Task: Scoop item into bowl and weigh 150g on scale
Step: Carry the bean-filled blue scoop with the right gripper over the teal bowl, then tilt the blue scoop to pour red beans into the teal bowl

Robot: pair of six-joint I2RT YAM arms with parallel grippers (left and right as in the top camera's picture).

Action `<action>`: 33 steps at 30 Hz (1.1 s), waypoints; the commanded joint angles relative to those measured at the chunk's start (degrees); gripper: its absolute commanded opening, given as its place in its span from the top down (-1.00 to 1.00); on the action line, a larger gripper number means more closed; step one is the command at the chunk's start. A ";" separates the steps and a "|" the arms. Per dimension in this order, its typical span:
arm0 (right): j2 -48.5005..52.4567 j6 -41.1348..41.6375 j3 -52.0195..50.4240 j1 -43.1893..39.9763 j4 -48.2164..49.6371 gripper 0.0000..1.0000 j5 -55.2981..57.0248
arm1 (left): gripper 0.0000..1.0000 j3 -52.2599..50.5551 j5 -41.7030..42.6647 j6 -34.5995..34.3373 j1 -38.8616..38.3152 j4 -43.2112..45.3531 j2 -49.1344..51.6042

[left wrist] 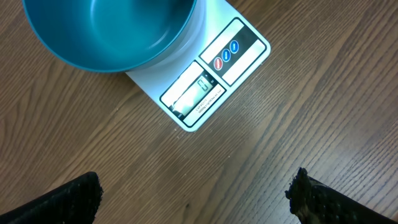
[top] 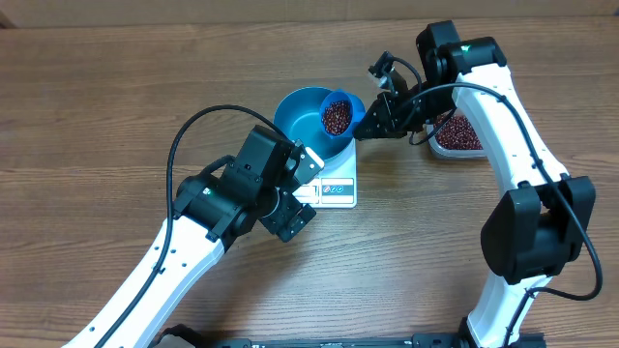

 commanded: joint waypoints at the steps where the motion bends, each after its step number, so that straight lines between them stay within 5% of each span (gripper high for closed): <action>1: 0.02 0.11 1.84 0.96 0.57 0.92 0.90 | -0.99 -0.44 1.05 0.90 0.17 0.26 -0.22; 33: 0.02 0.04 1.84 7.98 4.98 0.92 12.81 | -0.99 -0.44 1.05 0.90 0.17 0.26 -0.22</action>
